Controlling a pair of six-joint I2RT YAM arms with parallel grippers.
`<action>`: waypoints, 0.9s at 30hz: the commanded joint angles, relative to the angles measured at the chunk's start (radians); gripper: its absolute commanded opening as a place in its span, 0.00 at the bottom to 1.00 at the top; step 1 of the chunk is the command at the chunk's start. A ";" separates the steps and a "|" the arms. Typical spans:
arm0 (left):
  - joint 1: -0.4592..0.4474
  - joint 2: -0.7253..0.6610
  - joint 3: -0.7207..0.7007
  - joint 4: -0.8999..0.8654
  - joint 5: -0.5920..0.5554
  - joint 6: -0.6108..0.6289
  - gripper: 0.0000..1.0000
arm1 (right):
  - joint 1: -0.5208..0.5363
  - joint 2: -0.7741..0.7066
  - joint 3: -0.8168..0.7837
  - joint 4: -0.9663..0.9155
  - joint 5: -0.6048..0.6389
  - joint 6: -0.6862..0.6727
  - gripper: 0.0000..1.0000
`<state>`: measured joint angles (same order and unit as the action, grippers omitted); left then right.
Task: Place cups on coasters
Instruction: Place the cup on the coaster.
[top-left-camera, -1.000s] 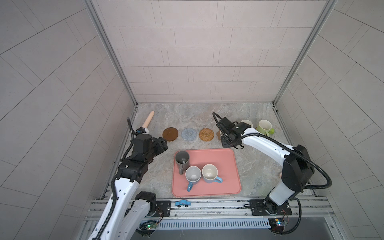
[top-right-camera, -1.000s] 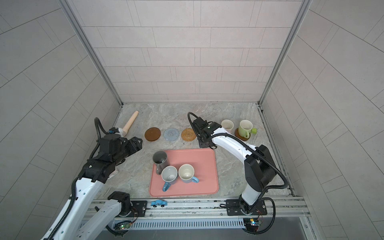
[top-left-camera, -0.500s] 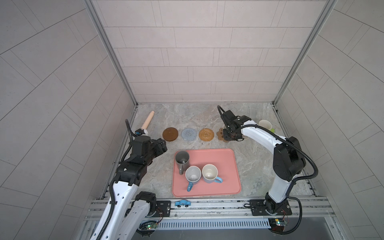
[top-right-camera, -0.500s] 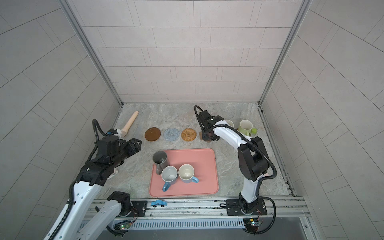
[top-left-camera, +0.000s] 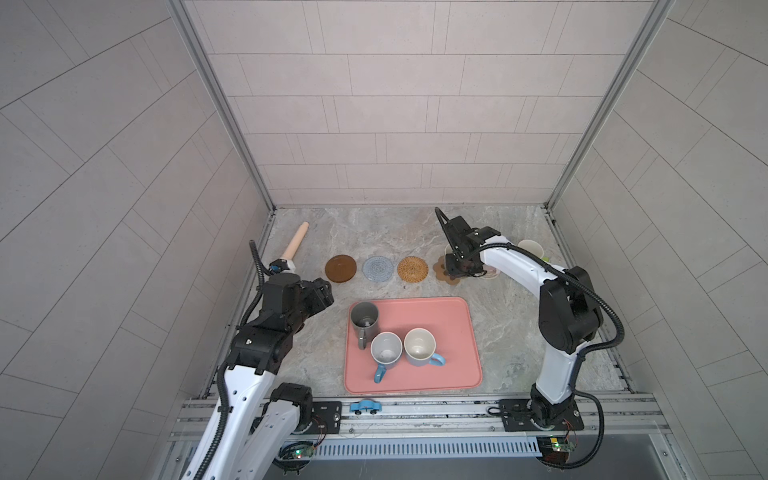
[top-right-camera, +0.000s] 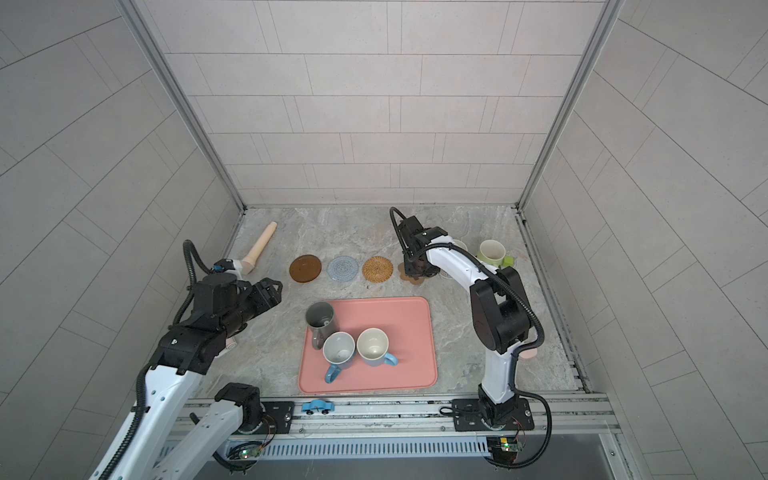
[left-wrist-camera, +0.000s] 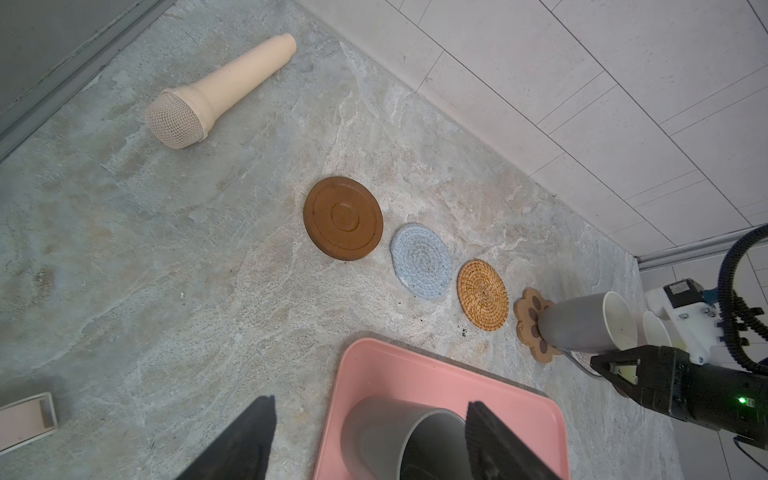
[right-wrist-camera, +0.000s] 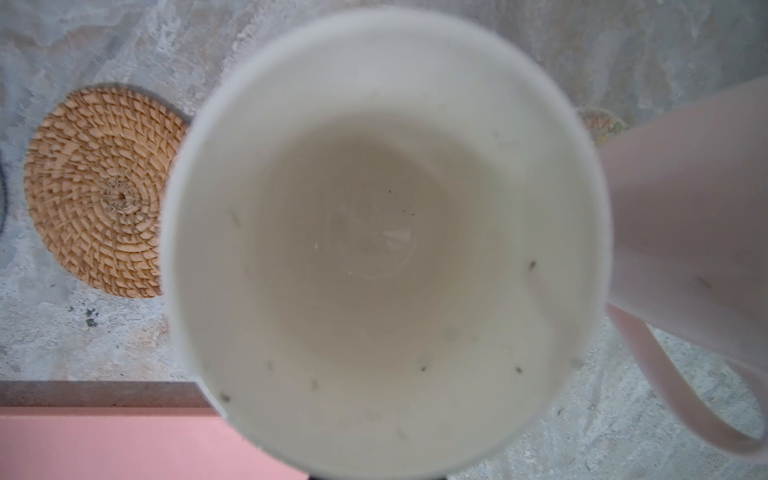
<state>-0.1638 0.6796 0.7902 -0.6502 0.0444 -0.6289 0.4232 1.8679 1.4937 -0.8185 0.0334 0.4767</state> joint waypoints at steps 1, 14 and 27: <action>0.004 -0.009 -0.001 -0.017 -0.010 -0.002 0.79 | -0.003 0.005 0.030 0.012 0.016 -0.010 0.03; 0.004 -0.012 0.008 -0.026 -0.013 0.000 0.79 | -0.005 0.027 0.051 -0.004 0.019 -0.024 0.03; 0.004 -0.019 0.002 -0.029 -0.017 0.001 0.79 | -0.005 0.059 0.082 -0.027 0.026 -0.030 0.03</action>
<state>-0.1638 0.6758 0.7906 -0.6636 0.0429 -0.6289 0.4225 1.9209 1.5578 -0.8421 0.0311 0.4484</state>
